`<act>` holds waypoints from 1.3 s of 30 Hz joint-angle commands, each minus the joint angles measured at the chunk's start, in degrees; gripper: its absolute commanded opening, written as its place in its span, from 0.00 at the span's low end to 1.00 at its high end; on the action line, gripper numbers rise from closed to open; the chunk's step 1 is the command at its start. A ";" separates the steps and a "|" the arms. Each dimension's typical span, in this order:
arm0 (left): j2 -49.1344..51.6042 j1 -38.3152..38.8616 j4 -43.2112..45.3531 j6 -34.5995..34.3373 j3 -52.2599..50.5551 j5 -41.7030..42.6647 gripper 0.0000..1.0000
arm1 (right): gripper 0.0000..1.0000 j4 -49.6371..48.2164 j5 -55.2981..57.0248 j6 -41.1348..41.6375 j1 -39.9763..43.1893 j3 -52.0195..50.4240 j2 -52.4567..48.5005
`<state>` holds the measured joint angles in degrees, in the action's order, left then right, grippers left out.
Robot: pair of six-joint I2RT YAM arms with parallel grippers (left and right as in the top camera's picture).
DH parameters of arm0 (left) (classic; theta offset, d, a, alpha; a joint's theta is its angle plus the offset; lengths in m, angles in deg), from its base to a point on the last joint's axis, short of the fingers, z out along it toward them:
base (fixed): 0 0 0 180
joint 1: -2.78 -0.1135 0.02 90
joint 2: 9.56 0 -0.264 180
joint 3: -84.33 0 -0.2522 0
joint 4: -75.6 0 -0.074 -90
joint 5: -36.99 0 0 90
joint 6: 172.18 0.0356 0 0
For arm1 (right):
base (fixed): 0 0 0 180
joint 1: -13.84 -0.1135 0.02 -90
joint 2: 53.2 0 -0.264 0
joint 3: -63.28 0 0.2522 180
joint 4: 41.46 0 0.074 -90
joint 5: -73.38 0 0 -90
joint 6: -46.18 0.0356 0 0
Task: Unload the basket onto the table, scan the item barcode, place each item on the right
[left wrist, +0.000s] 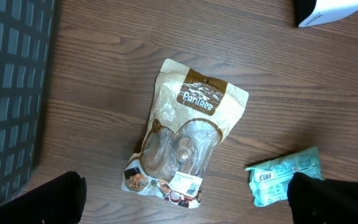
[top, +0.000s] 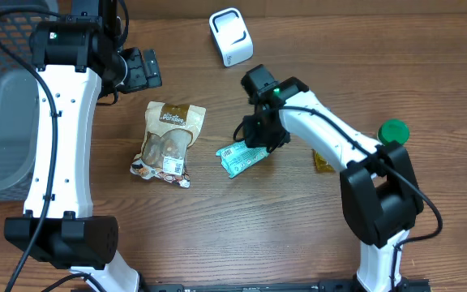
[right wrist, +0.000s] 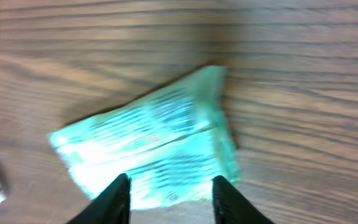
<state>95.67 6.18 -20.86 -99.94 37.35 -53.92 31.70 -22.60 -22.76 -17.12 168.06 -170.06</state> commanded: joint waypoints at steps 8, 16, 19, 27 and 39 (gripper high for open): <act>0.09 0.37 0.22 0.63 0.85 0.31 0.99 | 0.34 -3.21 7.65 -0.11 -8.52 -0.42 1.88; 0.09 0.37 0.22 0.63 0.85 0.31 1.00 | 0.39 -6.73 7.65 0.11 -8.94 -4.09 1.86; 0.09 0.37 0.22 0.63 0.85 0.33 0.99 | 0.40 -8.28 7.63 0.13 -8.94 -5.33 1.86; 0.09 0.37 0.22 0.63 0.85 0.33 1.00 | 0.40 -9.44 7.65 0.11 -8.94 -5.57 1.77; 0.09 0.37 0.22 0.63 0.85 0.31 1.00 | 0.45 -10.32 7.67 0.11 -8.94 -5.57 1.77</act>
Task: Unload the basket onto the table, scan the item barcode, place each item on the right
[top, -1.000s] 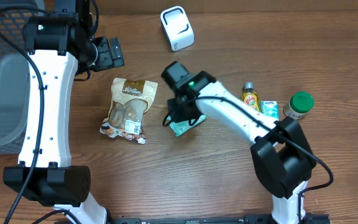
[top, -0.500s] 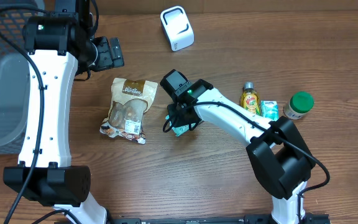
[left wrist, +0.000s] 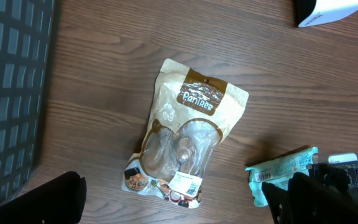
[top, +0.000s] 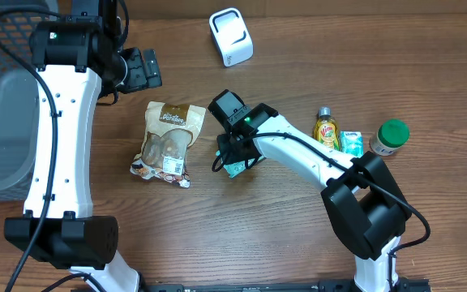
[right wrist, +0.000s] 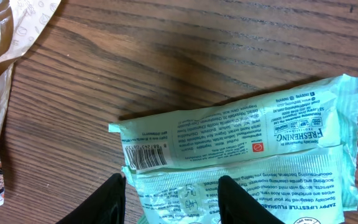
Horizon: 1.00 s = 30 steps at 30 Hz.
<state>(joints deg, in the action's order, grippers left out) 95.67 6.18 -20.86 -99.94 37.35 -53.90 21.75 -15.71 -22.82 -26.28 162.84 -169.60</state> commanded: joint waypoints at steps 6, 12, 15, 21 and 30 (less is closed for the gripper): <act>0.09 0.37 0.22 0.63 0.85 0.28 1.00 | 0.45 -0.35 0.79 0.17 0.22 -0.35 1.29; 0.09 0.37 0.22 0.63 0.85 0.28 1.00 | 0.44 -0.76 2.58 0.15 0.22 -0.35 1.22; 0.09 0.37 0.22 0.63 0.85 0.31 1.00 | 0.34 -1.27 2.93 0.15 0.22 -0.35 0.98; 0.09 0.37 0.22 0.63 0.85 0.28 0.99 | 0.33 -1.44 3.15 0.15 0.22 -0.35 -0.87; 0.09 0.37 0.22 0.63 0.85 0.28 0.99 | 0.33 -2.01 3.06 0.17 0.22 -0.35 -6.40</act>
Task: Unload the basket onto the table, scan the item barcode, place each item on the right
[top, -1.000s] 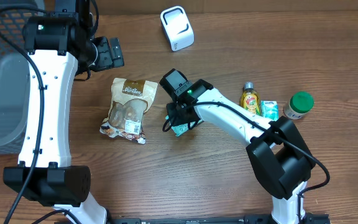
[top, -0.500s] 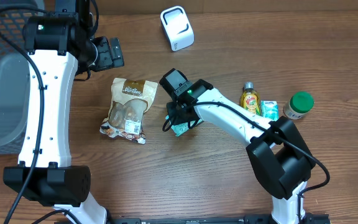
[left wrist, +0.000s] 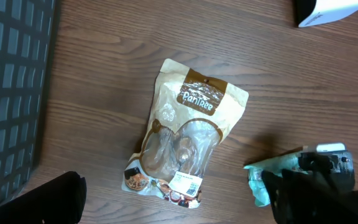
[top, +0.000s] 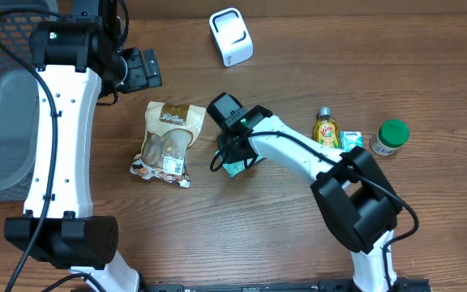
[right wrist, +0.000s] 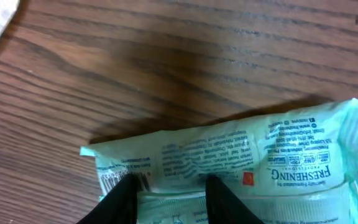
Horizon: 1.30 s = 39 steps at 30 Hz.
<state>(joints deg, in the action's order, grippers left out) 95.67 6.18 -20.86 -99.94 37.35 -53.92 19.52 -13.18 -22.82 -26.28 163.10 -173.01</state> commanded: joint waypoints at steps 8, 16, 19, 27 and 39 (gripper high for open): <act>0.09 0.37 0.22 0.63 0.85 0.31 0.99 | 0.41 2.38 -1.64 0.17 0.33 3.15 -2.12; 0.09 0.37 0.22 0.63 0.85 0.31 1.00 | 0.48 4.02 -1.33 -0.07 0.33 8.52 -0.13; 0.09 0.37 0.22 0.63 0.85 0.31 1.00 | 0.48 2.95 -0.52 -0.04 0.33 8.28 -0.22; 0.09 0.37 0.22 0.63 0.85 0.31 1.00 | 0.36 3.04 0.74 0.04 0.22 7.76 -0.50; 0.09 0.37 0.22 0.63 0.85 0.31 0.99 | 0.36 -5.38 0.35 0.42 0.22 -2.71 -0.63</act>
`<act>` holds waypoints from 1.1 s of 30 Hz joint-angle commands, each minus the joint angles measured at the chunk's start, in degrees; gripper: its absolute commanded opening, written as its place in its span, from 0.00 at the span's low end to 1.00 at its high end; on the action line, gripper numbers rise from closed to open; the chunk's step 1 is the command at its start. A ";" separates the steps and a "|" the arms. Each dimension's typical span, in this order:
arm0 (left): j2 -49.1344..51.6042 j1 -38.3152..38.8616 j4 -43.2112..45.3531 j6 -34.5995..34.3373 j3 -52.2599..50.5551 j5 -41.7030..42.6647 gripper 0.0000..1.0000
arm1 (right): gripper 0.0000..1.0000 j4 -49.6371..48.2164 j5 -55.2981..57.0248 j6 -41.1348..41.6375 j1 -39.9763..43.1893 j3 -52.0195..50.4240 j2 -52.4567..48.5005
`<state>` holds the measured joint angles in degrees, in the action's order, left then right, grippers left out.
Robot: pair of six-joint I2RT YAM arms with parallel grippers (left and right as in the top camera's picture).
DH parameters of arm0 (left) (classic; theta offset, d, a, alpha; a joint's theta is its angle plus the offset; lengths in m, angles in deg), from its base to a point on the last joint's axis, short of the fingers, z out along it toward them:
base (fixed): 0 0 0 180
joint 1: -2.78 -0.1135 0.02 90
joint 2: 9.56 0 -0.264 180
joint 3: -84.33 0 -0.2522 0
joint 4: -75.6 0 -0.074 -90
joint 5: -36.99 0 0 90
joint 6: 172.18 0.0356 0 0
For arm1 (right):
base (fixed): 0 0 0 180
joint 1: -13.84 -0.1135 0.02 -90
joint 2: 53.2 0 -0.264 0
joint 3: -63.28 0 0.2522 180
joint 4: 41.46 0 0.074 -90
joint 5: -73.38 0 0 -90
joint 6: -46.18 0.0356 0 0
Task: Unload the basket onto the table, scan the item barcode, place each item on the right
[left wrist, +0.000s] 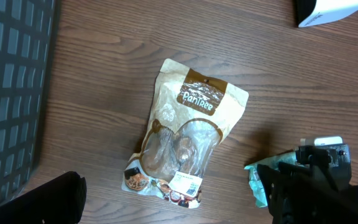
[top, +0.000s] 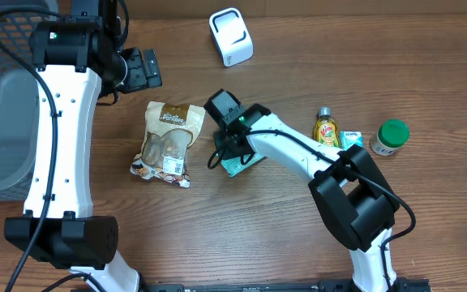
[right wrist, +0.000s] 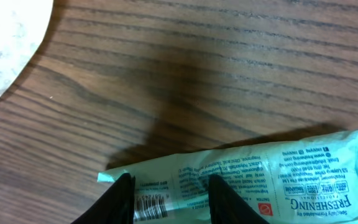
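A mint-green wipes packet (right wrist: 253, 180) lies flat on the wooden table, its barcode at the left end. My right gripper (right wrist: 171, 202) is low over that end. Its two black fingers (right wrist: 122, 199) stand apart on the packet, one either side of the barcode; the tips are cut off by the frame edge. From overhead the right gripper (top: 228, 150) covers most of the packet (top: 242, 166). The white scanner (top: 231, 36) stands at the back. My left gripper (top: 140, 69) hangs open at the back left with nothing in it, looking down on the packet (left wrist: 257, 180).
A brown PanTree snack pouch (top: 169, 142) lies just left of the packet. A small yellow bottle (top: 324, 128), a little green pack (top: 349, 140) and a green-lidded jar (top: 393, 135) stand at the right. A dark wire basket fills the left edge.
My right gripper has shifted slightly toward the pouch, so the packet sits lower in the right wrist view with its barcode end between the fingers. The left arm has not moved.
My right gripper was first over the packet's right part, the arm hiding the bottle. Then it was at the packet's barcode end with the fingers wider apart. After that it was closer with the fingers nearer together, and it stays there now. The packet still lies on the table.
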<state>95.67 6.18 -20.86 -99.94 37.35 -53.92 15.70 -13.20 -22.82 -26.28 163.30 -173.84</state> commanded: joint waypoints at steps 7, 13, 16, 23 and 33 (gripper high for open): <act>0.09 0.37 0.22 0.63 0.85 0.31 1.00 | 0.45 -1.81 0.46 0.15 0.28 -1.09 1.20; 0.09 0.37 0.22 0.63 0.85 0.31 1.00 | 0.70 4.44 0.63 -0.52 0.42 6.19 5.66; 0.09 0.37 0.22 0.63 0.85 0.31 1.00 | 0.76 7.04 1.64 -0.44 0.63 6.88 7.50; 0.09 0.35 0.22 0.63 0.85 0.31 0.99 | 0.34 14.47 -1.07 0.39 0.66 5.92 7.15; 0.09 0.37 0.22 0.63 0.85 0.31 1.00 | 0.25 8.41 -6.12 1.92 0.52 -1.53 5.27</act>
<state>95.67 6.18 -20.86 -99.94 37.35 -53.92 25.23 -18.07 -22.23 -25.91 164.06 -167.50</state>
